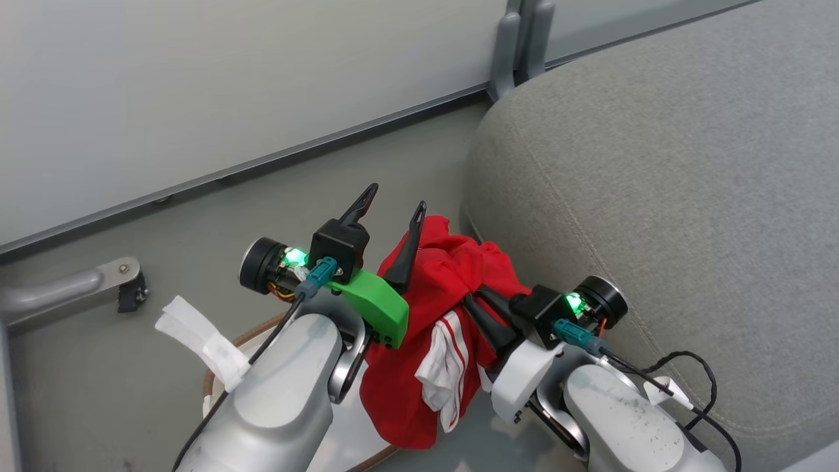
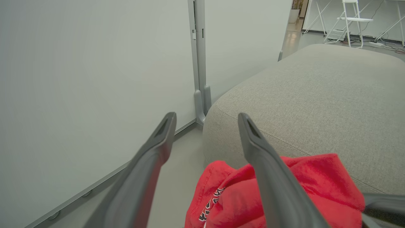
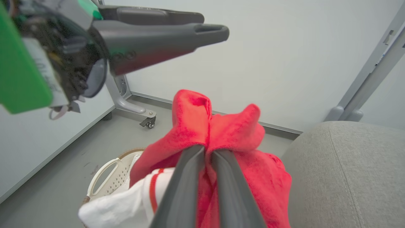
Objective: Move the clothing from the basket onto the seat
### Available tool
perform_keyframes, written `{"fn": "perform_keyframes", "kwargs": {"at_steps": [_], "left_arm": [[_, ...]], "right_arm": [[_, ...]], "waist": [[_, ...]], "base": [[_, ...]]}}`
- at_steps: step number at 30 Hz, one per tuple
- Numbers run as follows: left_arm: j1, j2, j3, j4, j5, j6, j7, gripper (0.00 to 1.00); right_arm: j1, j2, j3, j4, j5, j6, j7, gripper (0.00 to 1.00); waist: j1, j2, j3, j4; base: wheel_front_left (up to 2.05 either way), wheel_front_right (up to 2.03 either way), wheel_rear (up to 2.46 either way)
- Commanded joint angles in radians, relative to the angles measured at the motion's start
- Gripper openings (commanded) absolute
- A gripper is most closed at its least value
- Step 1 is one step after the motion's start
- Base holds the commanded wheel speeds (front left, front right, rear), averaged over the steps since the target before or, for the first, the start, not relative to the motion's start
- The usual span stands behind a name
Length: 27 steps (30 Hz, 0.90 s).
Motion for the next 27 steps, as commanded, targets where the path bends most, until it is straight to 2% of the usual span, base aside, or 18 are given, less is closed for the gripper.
{"fn": "perform_keyframes", "kwargs": {"at_steps": [1,9,19,27], "left_arm": [[0.024,0.005,0.016,0.001,0.011,-0.003,-0.001,1.00],[0.063,0.011,0.079,0.007,0.048,-0.015,-0.001,1.00],[0.068,0.005,0.112,0.019,0.078,-0.045,-0.001,1.00],[0.068,0.018,0.152,0.001,0.115,-0.054,-0.001,1.00]], "right_arm": [[0.019,-0.002,-0.005,-0.016,0.002,-0.001,-0.003,0.00],[0.053,-0.002,-0.028,-0.068,0.009,-0.001,-0.003,0.00],[0.087,-0.002,-0.126,-0.128,-0.011,-0.001,-0.003,0.00],[-0.030,-0.002,-0.208,-0.137,-0.081,-0.001,-0.003,0.00]], "waist": [[0.0000,-0.0001,-0.019,-0.100],[0.0000,-0.0001,-0.019,-0.200],[0.0000,-0.0001,0.011,-0.217],[0.0000,-0.0001,0.074,-0.219]], "base": [[0.00,0.00,0.00],[0.00,0.00,0.00],[0.00,0.00,0.00],[0.00,0.00,0.00]]}}
